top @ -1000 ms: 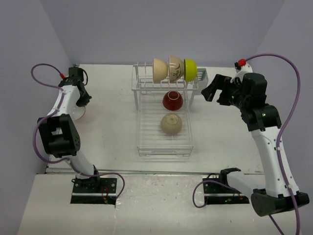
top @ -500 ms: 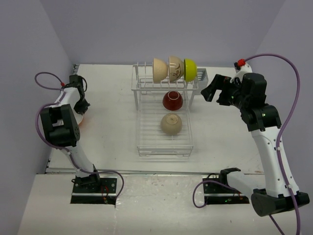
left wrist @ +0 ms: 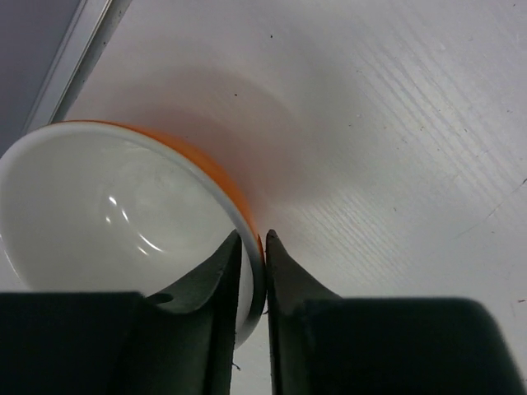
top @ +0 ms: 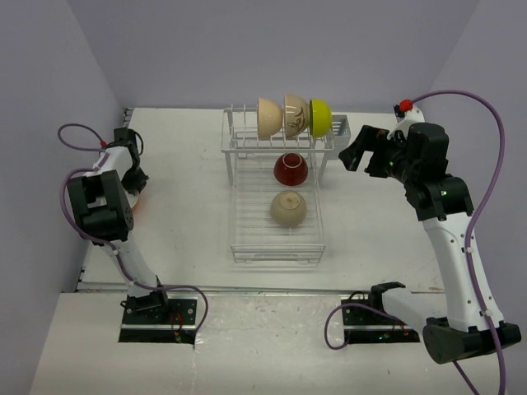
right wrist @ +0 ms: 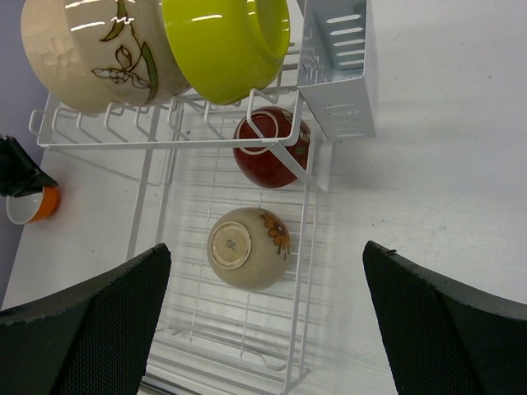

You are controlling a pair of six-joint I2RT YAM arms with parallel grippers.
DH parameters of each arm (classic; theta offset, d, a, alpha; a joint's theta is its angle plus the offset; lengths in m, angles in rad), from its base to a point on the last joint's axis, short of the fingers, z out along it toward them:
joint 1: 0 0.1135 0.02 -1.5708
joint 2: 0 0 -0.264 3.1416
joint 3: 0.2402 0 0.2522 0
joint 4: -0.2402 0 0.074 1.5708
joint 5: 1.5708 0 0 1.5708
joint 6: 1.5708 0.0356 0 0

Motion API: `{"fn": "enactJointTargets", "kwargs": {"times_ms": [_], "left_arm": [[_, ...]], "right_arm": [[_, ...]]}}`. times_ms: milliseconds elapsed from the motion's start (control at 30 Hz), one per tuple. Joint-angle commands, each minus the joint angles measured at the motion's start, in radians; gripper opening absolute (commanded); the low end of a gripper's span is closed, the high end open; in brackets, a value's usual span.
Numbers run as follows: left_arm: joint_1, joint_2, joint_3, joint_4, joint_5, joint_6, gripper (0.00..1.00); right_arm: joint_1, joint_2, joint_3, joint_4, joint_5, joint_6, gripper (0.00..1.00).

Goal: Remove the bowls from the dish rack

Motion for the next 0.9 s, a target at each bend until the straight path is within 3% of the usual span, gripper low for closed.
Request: {"fn": "enactJointTargets", "kwargs": {"times_ms": [0, 33, 67, 200, 333, 467, 600, 700, 800, 867], "left_arm": [[0.007, 0.001, 0.034, 0.028, 0.011, 0.007, 0.22], [0.007, -0.009, 0.032, 0.031, 0.025, 0.004, 0.34], [0.007, -0.020, 0.034, 0.031, 0.030, -0.001, 0.39], [0.007, -0.081, 0.042, 0.037, 0.065, -0.019, 0.54], [-0.003, -0.159, 0.152, -0.013, 0.138, -0.044, 0.68], [-0.052, -0.249, 0.291, 0.000, 0.299, -0.071, 0.68], [-0.095, -0.270, 0.396, 0.213, 0.856, -0.155, 0.62], [-0.196, -0.212, 0.486, 0.345, 1.081, -0.254, 0.63], [-0.339, -0.149, 0.560, 0.408, 1.143, -0.291, 0.62], [-0.373, -0.135, 0.551, 0.462, 1.168, -0.340, 0.65]], "right_arm": [[0.006, 0.001, 0.014, 0.010, 0.023, -0.017, 0.99], [0.006, 0.001, 0.011, 0.011, 0.019, -0.017, 0.99], [0.006, 0.001, 0.008, 0.011, 0.016, -0.017, 0.99], [0.006, 0.004, 0.006, 0.013, 0.013, -0.017, 0.99], [0.008, 0.005, 0.011, 0.014, 0.007, -0.015, 0.99], [0.006, 0.012, 0.011, 0.016, 0.011, -0.012, 0.99], [0.006, 0.022, 0.023, 0.013, 0.034, -0.014, 0.99], [0.006, 0.024, 0.035, 0.008, 0.046, -0.017, 0.99], [0.006, 0.025, 0.041, 0.004, 0.050, -0.020, 0.99], [0.006, 0.022, 0.040, 0.004, 0.053, -0.020, 0.99]]}}
